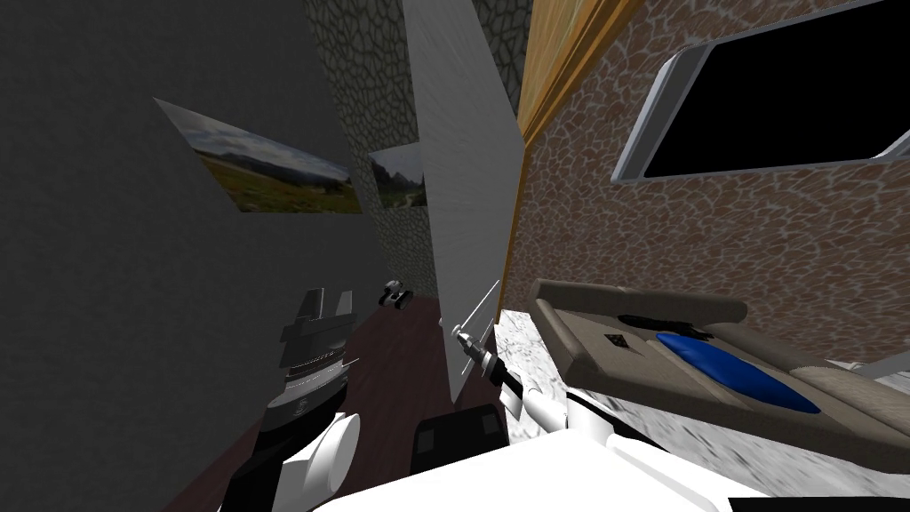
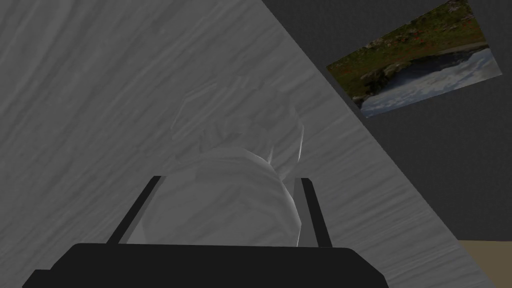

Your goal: Push the door open

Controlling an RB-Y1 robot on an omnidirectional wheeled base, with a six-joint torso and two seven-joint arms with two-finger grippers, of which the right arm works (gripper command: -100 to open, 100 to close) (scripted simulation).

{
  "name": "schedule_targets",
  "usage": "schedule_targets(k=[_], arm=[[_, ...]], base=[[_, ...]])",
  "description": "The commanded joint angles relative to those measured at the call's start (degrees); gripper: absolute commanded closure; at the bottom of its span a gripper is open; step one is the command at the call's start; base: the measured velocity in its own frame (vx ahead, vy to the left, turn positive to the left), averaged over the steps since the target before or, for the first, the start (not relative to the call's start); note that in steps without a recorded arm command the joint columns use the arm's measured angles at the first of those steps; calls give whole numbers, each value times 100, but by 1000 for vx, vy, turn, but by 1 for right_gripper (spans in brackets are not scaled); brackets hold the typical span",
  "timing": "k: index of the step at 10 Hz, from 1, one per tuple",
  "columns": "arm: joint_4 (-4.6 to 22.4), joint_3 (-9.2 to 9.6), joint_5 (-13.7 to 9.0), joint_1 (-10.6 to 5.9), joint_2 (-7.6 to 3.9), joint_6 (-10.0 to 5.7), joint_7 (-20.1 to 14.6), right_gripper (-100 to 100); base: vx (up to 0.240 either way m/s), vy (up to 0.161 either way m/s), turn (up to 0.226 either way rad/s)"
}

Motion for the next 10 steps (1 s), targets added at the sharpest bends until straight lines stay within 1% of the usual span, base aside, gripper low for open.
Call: schedule_targets(k=[1,2,3,4,5,6,7,8,9,10], arm=[[16,-10,-60,-42,-9,-7,-233,100],[13,25,-130,-46,9,5,-418,100],[13,25,-130,-46,9,5,-468,100],[9,62,-206,-50,28,19,-687,100],[9,62,-206,-50,28,19,-706,100],[6,100,-282,-55,48,32,-934,100],[2,138,-359,-59,68,46,-1075,100],[2,138,-359,-59,68,46,-1182,100],[-1,176,-436,-64,88,59,-1372,100],[-1,176,-436,-64,88,59,-1420,100]], base=[[40,33,-24],[39,32,-36],[23,26,-10],[28,29,-41],[30,26,-24],[42,23,-39],[57,42,-56],[39,34,-23],[51,29,-43],[37,24,-15]])
